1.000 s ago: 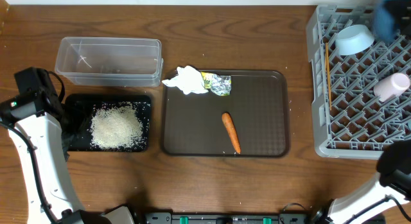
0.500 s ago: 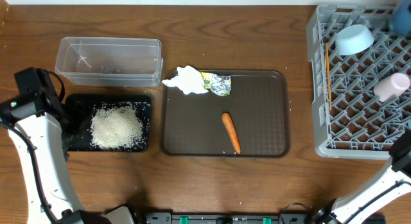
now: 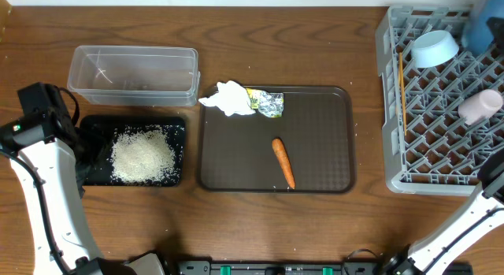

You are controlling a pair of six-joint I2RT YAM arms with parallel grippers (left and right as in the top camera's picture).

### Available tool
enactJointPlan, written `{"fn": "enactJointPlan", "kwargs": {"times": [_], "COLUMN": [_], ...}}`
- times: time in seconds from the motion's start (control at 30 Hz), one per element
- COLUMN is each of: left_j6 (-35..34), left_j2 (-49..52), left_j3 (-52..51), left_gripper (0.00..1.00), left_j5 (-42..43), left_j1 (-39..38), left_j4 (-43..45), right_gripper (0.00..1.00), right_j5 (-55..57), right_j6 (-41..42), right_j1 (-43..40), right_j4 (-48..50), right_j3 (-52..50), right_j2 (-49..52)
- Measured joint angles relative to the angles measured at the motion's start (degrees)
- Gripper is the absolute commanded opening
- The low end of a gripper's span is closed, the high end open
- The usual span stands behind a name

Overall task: Sort waste into correct bins and load items into the dishwasher rack
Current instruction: 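Lower the blue bowl upright into the rack's back corner and release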

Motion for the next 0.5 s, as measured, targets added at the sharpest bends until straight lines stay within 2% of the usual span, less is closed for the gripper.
{"fn": "enactJointPlan", "kwargs": {"times": [0.07,0.2,0.5], "left_j6": [0.00,0.00,0.00], "left_j2": [0.00,0.00,0.00], "left_j3": [0.00,0.00,0.00], "left_gripper": [0.98,0.98,0.98], "left_j5": [0.00,0.00,0.00], "left_j1": [0.00,0.00,0.00], "left_j4": [0.00,0.00,0.00], "right_gripper": [0.13,0.17,0.17], "right_j5": [-0.35,1.79,9.31], "right_j6": [0.04,1.70,7.82], "right_j1": [0.00,-0.15,-4.35], "right_j4": [0.50,1.25,1.25], "right_j3": [0.00,0.00,0.00], "right_j2": [1.86,3.63,3.67]}}
